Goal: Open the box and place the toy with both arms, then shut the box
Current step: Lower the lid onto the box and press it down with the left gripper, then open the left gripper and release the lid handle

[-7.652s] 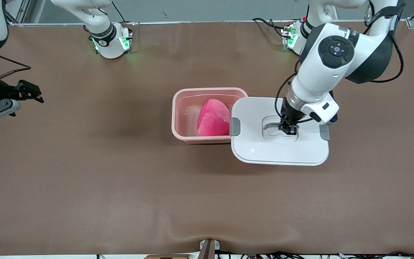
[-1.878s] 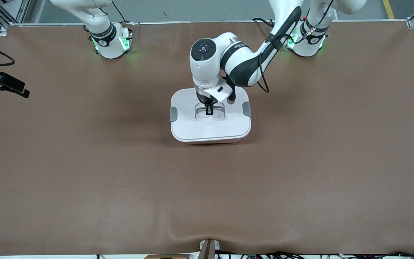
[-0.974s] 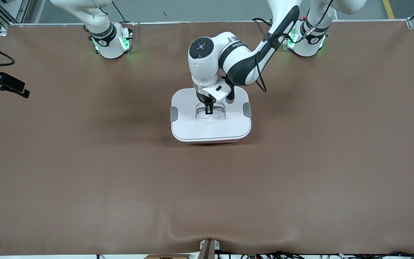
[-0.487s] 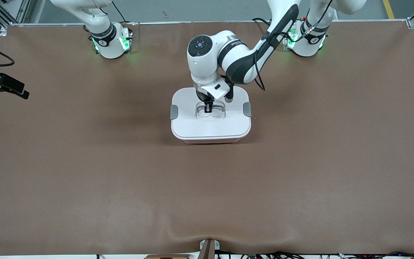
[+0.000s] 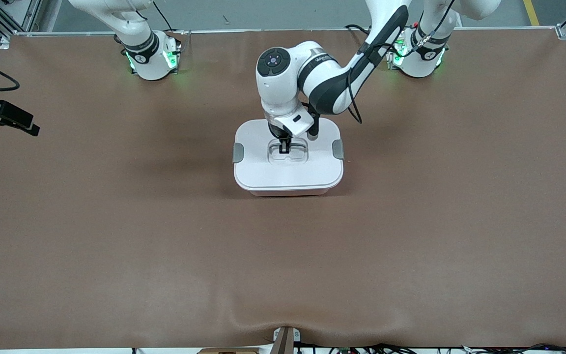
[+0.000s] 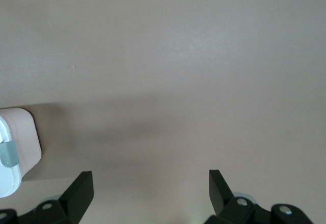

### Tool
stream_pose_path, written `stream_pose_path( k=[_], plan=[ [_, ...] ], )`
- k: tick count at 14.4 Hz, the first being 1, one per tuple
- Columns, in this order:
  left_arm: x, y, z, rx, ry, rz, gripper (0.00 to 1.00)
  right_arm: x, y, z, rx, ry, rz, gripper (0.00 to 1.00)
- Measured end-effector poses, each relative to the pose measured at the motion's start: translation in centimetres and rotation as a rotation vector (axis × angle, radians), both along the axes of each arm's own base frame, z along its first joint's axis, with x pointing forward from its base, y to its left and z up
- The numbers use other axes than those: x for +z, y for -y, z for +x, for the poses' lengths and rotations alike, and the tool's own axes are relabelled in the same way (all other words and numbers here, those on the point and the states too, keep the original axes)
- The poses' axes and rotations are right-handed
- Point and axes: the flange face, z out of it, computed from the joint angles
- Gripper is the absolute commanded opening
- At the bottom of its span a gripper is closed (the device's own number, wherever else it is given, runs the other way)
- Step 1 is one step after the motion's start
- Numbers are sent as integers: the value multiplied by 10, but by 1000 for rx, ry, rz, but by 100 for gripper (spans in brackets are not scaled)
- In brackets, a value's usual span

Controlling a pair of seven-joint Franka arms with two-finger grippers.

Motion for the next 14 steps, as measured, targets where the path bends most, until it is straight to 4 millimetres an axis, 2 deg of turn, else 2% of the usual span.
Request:
stream_pose_path(
  k=[1,3,4,5,8,14],
  plan=[
    [-1,0,0,-1,-2,3,59,0,0,0,0,0,0,100],
    [-4,-1,-3,-8,-7,8,77,0,0,0,0,0,0,100],
    [-4,-1,-3,-18,-8,9,95,0,0,0,0,0,0,100],
    [-4,-1,-3,-30,-8,9,100,0,0,0,0,0,0,100],
    [2,-1,-3,-35,-9,14,100,0,0,0,0,0,0,100],
    [39,-5,-1,-89,2,22,100,0,0,0,0,0,0,100]
  ],
)
